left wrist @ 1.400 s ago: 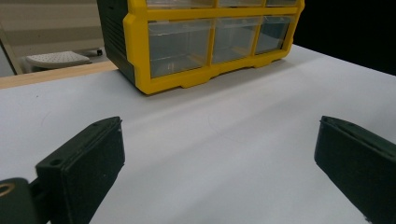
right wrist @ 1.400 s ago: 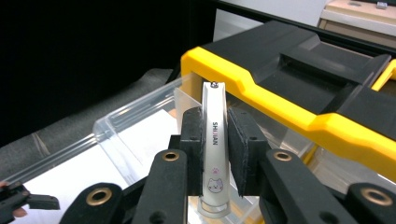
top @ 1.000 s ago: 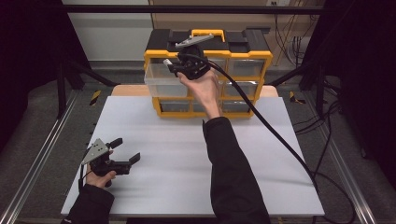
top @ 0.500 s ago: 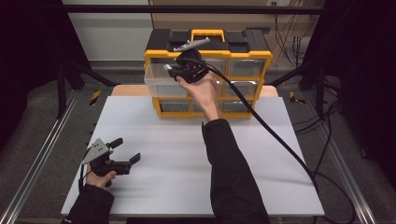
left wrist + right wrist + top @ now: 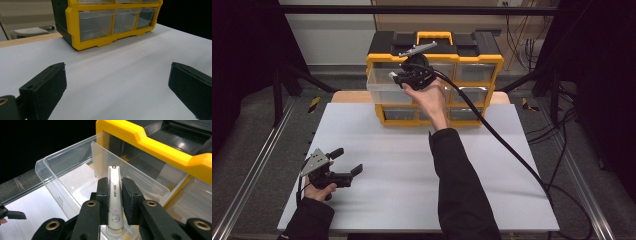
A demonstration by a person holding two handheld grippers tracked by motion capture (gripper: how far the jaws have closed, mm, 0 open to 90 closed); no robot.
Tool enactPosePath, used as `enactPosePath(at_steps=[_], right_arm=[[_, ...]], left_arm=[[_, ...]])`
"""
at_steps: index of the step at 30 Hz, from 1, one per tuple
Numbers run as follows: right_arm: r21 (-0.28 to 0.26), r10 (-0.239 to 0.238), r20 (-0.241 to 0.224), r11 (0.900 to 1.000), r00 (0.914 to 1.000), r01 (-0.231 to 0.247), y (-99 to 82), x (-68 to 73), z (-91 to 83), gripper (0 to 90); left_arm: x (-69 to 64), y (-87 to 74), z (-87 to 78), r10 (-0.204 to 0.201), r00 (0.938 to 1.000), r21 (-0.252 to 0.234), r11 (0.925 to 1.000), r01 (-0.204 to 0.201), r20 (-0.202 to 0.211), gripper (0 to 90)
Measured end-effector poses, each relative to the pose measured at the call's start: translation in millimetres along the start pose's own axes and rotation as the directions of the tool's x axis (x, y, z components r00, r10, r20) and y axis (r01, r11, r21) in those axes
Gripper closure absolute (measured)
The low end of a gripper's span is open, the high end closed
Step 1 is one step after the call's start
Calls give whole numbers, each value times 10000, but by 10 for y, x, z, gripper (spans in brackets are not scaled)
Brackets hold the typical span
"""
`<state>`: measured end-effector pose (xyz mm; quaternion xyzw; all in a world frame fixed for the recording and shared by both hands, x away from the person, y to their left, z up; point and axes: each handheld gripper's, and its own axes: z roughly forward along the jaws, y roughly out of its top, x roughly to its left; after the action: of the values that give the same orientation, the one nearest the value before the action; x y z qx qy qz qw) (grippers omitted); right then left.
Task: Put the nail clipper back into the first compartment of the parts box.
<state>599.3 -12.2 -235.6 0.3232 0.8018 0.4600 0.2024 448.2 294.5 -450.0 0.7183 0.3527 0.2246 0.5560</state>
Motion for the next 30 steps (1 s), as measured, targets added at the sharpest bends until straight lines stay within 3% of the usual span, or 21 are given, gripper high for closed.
enactPosePath(at_steps=[9,14,20,21,22,24,30], right_arm=[[-138,-39,166,9999,9999,41,-15,12,-12,774],[-509,-10,244,9987,9997,22,0,24,-60,682],[-1175,-97,286,9930,9995,130,-1,71,-217,513],[-1491,-62,245,9888,9997,98,-12,83,-287,459],[-1491,-62,245,9888,9997,98,-12,83,-287,459],[-1726,-31,212,9850,9998,67,-29,88,-351,369],[-2309,-3,617,9729,9981,145,-161,94,-525,149]], left_arm=[[-4,2,0,24,10000,0,10000,-24,3,17],[0,0,-1,-33,10000,-22,10000,33,-3,17],[-1,-1,-1,-30,10000,-8,10000,30,-12,17],[1,-1,0,14,10000,6,10000,-14,-14,17],[1,-1,1,17,10000,14,10000,-17,-18,17],[1,-1,1,21,10000,10,10000,-21,-15,17],[2,-1,0,13,10000,9,10000,-13,-31,17]])
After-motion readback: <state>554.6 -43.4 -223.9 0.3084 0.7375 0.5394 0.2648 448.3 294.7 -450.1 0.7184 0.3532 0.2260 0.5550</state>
